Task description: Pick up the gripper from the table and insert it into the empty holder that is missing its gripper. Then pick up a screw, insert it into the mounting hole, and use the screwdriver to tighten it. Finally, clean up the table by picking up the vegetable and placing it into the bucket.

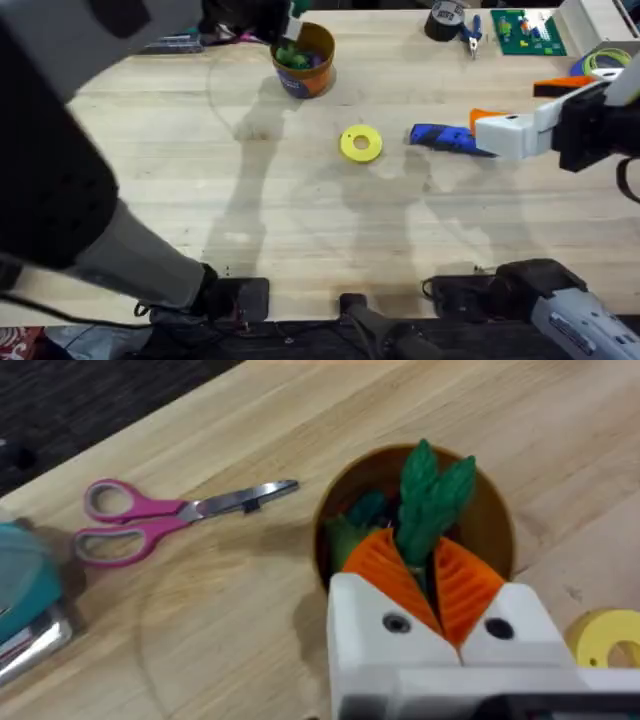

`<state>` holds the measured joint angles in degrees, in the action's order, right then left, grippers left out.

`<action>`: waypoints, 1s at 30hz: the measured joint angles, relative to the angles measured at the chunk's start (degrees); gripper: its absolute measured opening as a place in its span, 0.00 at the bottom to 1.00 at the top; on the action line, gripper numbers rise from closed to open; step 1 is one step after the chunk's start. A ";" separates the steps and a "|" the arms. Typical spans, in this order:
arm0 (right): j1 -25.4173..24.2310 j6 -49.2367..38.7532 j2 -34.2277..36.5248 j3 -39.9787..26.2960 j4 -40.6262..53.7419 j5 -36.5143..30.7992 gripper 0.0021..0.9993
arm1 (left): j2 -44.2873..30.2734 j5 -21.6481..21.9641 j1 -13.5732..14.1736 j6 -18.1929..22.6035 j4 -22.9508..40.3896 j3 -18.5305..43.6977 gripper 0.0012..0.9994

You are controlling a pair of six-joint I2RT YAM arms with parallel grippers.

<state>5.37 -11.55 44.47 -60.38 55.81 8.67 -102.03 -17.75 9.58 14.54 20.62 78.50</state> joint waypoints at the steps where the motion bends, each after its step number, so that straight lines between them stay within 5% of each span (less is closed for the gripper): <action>1: 0.00 0.00 0.00 0.00 0.00 0.00 1.00 | -0.87 -0.09 0.36 -0.03 -0.60 0.00 0.02; 7: 0.00 0.02 0.00 0.00 0.00 0.00 1.00 | -3.25 -0.71 2.91 -0.21 -1.75 -0.02 0.02; 8: 0.00 0.01 0.00 0.00 0.00 0.00 1.00 | -3.25 -0.74 2.94 -0.11 -1.75 -0.02 0.08; 13: 0.00 0.01 0.00 0.00 0.00 0.00 1.00 | -3.25 -0.72 2.81 -0.39 -1.60 -0.02 0.88; 14: 0.00 0.02 0.00 0.00 0.00 0.00 1.00 | -3.25 -0.73 2.81 -0.67 -1.33 -0.02 0.96; 20: 0.00 -0.01 0.00 0.00 0.00 0.00 1.00 | -1.00 -0.68 2.81 -0.76 5.49 -0.02 0.99; 30: 0.00 -0.01 0.00 0.00 0.00 0.00 1.00 | 15.80 2.98 2.83 -0.83 28.92 0.55 0.99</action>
<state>5.37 -11.55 44.47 -60.38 55.81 8.67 -86.23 -14.77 12.40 13.72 49.54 79.05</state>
